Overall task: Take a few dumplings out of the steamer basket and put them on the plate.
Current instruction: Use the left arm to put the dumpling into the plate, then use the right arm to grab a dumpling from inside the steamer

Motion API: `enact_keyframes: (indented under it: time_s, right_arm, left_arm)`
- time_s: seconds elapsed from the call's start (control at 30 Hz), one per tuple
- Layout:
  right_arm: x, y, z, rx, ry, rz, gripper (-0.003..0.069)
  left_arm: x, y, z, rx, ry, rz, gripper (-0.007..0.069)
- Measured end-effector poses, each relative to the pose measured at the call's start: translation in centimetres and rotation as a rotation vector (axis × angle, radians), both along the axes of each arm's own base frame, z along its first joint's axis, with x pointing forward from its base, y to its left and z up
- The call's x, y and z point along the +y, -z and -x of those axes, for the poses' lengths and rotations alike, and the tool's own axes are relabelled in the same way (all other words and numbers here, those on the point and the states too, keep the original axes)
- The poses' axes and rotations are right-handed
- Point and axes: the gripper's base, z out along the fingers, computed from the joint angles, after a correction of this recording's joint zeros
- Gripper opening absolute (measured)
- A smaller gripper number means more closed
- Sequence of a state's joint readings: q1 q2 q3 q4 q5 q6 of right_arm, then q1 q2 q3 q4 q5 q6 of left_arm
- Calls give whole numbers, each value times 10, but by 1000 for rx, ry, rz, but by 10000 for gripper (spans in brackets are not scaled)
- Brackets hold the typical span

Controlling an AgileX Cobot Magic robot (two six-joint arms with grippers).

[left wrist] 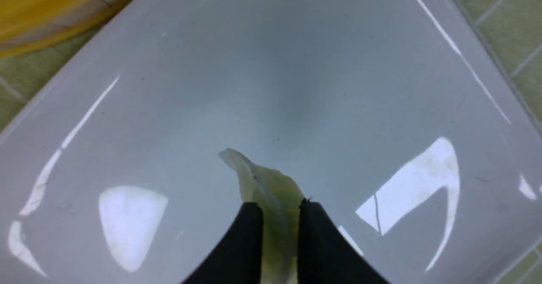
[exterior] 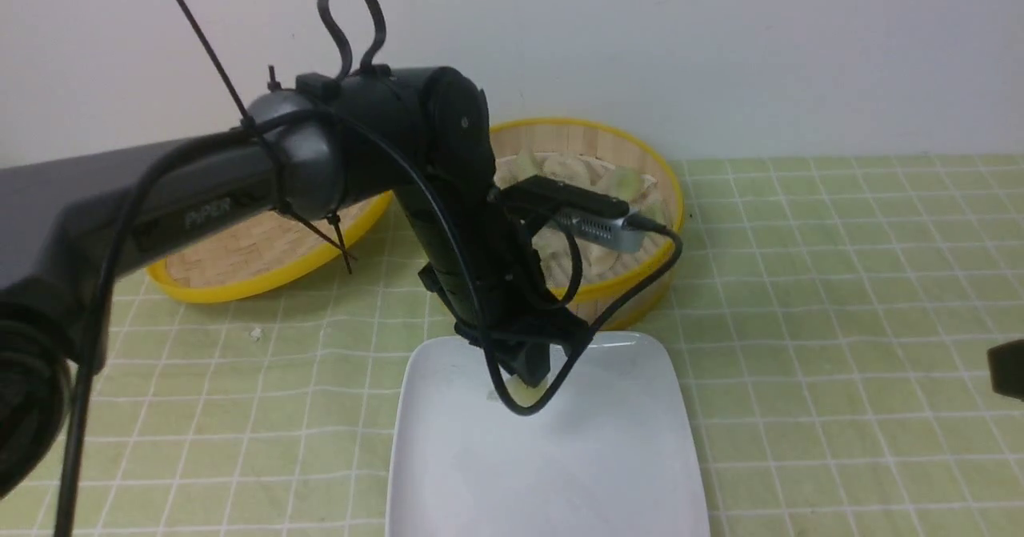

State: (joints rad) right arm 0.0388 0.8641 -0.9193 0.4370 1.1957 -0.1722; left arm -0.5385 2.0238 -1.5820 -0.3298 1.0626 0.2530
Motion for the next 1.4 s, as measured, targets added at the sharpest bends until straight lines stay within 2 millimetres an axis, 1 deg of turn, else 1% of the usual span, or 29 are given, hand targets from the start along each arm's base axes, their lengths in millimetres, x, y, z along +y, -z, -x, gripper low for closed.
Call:
enact_keyframes:
  time_s: [0.07, 0.17, 0.27, 0.37, 0.4, 0.47, 0.5, 0.57, 0.6, 0.67, 0.7, 0.73, 0.77, 0.8, 0.87, 0.9, 0.93, 0.97, 1.0, 1.03, 1.1, 1.13, 1.17, 1.2, 1.23, 1.27, 1.3, 1.33, 1.4]
  right_arm:
    - [0, 0, 0, 0, 0, -1, -16]
    - [0, 0, 0, -6, 2, -3, -16]
    - [0, -3, -3, -16, 5, -4, -16]
    - [1, -11, -14, -20, 0, -12, -16]
    - [2, -14, -18, -21, -5, -14, -16]
    - [3, -20, -34, -16, -16, -17, -16]
    - [4, -22, -45, -9, -30, -17, -16]
    - [6, -23, -64, 14, -42, -25, -16]
    - [7, -23, -74, 29, -47, -29, -16]
    - [10, -20, -97, 55, -57, -28, -15]
    - [13, -18, -108, 65, -67, -20, -14]
    - [13, -18, -108, 64, -69, -18, -14]
    - [20, -18, -125, 69, -91, 0, -13]
    - [25, -16, -136, 74, -109, 15, -11]
    - [41, -7, -160, 86, -151, 55, -8]
    - [47, -5, -169, 86, -160, 69, -7]
    - [55, 0, -183, 86, -170, 92, -3]
    - [62, 5, -194, 83, -176, 108, 2]
    - [68, 8, -201, 83, -181, 117, 9]
    - [77, 15, -213, 87, -189, 138, 25]
    - [91, 29, -234, 95, -208, 171, 63]
    - [92, 31, -236, 95, -209, 177, 68]
    - [102, 42, -250, 101, -224, 195, 105]
    - [109, 51, -259, 108, -234, 207, 136]
    - [118, 61, -269, 113, -247, 221, 178]
    - [122, 66, -274, 115, -254, 228, 201]
    - [131, 77, -284, 116, -261, 238, 248]
    - [138, 83, -292, 108, -265, 242, 288]
    - [148, 98, -302, 112, -268, 247, 350]
  left_arm:
    - [0, 10, -2, 16, 3, -20, 92]
    - [0, 21, -4, 32, 8, -43, 155]
    - [0, 24, -5, 30, 14, -57, 295]
    - [-1, 17, -7, 20, 14, -55, 421]
    - [-1, 13, -8, 24, 13, -54, 444]
    - [-1, 0, -10, 41, 12, -55, 453]
    - [0, -8, -10, 39, 7, -53, 434]
    - [4, -29, -10, -6, 1, -40, 353]
    - [8, -42, -7, -36, -2, -34, 293]
    - [17, -74, 2, -111, -5, -23, 148]
    - [21, -87, 7, -142, -8, -16, 97]
    - [22, -91, 9, -151, -11, -15, 86]
    - [31, -117, 22, -204, -20, 8, 31]
    - [37, -132, 33, -232, -27, 24, 17]
    - [50, -157, 56, -274, -37, 53, 0]
    - [54, -161, 63, -278, -40, 55, -4]
    - [64, -171, 80, -298, -43, 67, -6]
    - [71, -176, 91, -311, -46, 75, -6]
    - [74, -181, 98, -323, -49, 83, -6]
    - [82, -183, 111, -330, -58, 90, -6]
    - [93, -186, 130, -345, -78, 107, -6]
    - [95, -187, 133, -350, -84, 112, -6]
    - [102, -188, 146, -364, -104, 128, -6]
    - [106, -188, 153, -368, -114, 135, -6]
    - [113, -188, 164, -373, -131, 147, -6]
    - [114, -188, 167, -376, -135, 150, -6]
    - [120, -188, 177, -382, -143, 158, -6]
    - [123, -188, 182, -387, -149, 164, -6]
    - [129, -188, 191, -401, -157, 172, -6]
